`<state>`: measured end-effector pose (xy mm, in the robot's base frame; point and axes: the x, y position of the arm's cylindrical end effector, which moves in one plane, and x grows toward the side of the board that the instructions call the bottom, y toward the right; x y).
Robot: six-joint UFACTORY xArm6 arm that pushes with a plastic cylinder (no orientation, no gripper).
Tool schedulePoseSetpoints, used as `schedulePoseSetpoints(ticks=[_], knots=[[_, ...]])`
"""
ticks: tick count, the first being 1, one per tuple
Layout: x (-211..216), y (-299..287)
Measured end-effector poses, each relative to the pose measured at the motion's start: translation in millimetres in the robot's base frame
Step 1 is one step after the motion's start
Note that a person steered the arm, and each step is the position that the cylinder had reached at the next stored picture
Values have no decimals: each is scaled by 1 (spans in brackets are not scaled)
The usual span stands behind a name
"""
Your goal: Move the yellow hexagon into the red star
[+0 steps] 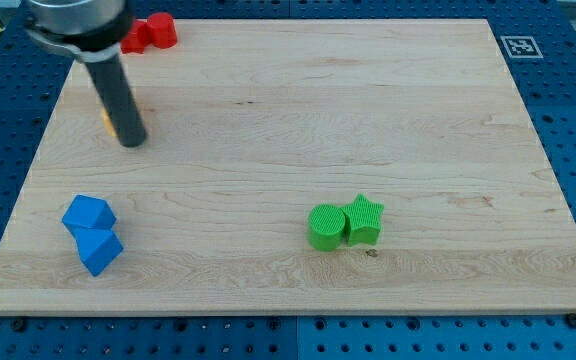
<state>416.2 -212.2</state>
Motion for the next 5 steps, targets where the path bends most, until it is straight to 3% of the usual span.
schedulePoseSetpoints(ticks=[2, 5], knots=[[-59, -75], [-63, -47]])
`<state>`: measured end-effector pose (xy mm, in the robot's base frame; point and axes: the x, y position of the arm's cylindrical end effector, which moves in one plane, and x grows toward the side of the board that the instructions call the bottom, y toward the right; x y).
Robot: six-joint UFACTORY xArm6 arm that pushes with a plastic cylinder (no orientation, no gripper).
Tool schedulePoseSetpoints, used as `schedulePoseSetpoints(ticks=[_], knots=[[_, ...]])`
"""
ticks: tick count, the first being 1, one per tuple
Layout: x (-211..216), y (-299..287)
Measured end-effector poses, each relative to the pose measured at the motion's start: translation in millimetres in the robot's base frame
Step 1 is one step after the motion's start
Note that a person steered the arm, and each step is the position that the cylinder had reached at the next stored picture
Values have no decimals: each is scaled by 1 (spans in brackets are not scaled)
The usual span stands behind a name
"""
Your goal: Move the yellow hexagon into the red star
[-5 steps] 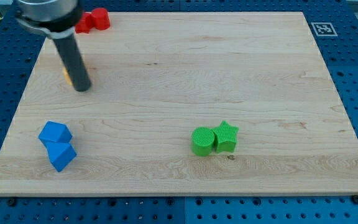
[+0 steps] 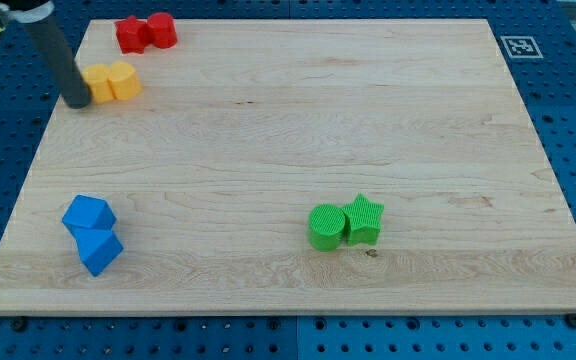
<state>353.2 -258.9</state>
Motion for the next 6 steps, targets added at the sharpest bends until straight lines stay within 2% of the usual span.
schedulePoseSetpoints(ticks=[2, 3, 5, 6], knots=[[-15, 16], [1, 16], [-53, 22], [-63, 24]])
